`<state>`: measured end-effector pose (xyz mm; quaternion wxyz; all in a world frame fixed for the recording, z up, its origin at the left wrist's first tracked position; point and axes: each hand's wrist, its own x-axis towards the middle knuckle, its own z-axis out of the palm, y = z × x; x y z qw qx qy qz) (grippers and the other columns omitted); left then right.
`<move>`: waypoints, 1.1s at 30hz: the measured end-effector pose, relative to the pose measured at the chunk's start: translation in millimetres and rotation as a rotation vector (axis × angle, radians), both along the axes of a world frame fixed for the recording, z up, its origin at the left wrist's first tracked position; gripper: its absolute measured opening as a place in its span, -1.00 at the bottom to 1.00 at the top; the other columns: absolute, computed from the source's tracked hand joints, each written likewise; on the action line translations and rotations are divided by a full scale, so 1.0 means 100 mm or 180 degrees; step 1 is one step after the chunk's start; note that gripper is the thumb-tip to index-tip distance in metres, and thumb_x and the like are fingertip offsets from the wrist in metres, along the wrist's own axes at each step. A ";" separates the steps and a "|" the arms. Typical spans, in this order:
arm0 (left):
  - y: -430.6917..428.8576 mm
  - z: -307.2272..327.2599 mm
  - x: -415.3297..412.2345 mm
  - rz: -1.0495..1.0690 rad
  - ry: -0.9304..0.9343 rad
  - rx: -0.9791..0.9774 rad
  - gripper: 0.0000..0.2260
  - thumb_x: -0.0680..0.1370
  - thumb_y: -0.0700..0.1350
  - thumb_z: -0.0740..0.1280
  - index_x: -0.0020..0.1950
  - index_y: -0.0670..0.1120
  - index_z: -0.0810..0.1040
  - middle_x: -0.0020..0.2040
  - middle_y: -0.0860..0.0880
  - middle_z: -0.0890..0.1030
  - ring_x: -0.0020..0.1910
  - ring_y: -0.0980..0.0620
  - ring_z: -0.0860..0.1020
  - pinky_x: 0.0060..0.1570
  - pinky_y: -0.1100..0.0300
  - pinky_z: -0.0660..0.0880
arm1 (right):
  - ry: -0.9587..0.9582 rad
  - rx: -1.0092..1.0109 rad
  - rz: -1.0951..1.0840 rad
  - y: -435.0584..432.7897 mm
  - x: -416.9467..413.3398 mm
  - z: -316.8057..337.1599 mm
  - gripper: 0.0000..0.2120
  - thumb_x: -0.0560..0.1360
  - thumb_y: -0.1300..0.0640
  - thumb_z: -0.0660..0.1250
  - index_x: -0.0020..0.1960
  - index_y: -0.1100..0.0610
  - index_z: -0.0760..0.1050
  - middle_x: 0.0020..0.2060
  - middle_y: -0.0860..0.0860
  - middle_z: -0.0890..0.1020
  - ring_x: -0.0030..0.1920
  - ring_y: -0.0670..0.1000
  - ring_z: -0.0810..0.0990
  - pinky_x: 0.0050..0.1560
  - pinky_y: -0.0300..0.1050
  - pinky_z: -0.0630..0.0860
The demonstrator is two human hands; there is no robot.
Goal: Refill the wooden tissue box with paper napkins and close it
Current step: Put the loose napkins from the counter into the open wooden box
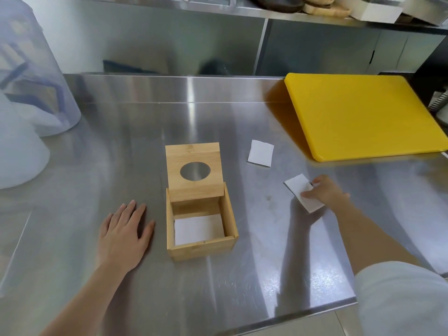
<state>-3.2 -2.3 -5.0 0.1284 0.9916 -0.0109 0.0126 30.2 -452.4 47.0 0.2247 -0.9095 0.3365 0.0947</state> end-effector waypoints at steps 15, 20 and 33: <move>-0.01 0.01 0.01 0.0026 -0.0003 -0.0012 -0.37 0.45 0.25 -0.10 0.34 -0.05 0.41 0.39 -0.11 0.41 0.40 -0.13 0.30 0.36 -0.07 0.17 | 0.0309 0.0243 0.0702 0.22 0.03 0.39 -0.69 0.58 0.17 0.18 0.28 0.27 0.39 0.23 0.20 0.46 0.16 0.17 0.42 0.06 -0.06 0.32; 0.00 0.01 0.00 0.0032 -0.0006 0.0011 -0.36 0.45 0.26 -0.12 0.35 -0.04 0.40 0.40 -0.10 0.40 0.41 -0.11 0.29 0.36 -0.05 0.17 | 0.0072 0.0641 0.1476 0.65 -0.02 0.83 -0.90 0.50 0.19 0.32 -0.08 0.20 0.58 -0.09 0.14 0.58 -0.12 0.04 0.50 -0.20 -0.20 0.37; 0.01 0.01 -0.01 0.0000 -0.0009 0.0053 -0.37 0.46 0.25 -0.14 0.38 -0.02 0.36 0.43 -0.07 0.36 0.43 -0.07 0.25 0.38 -0.02 0.13 | 0.0617 0.1329 0.3474 1.98 -0.17 1.13 -0.86 0.40 0.17 0.44 -0.06 0.20 0.60 -0.18 -0.04 0.65 -0.24 -0.16 0.59 -0.28 -0.46 0.46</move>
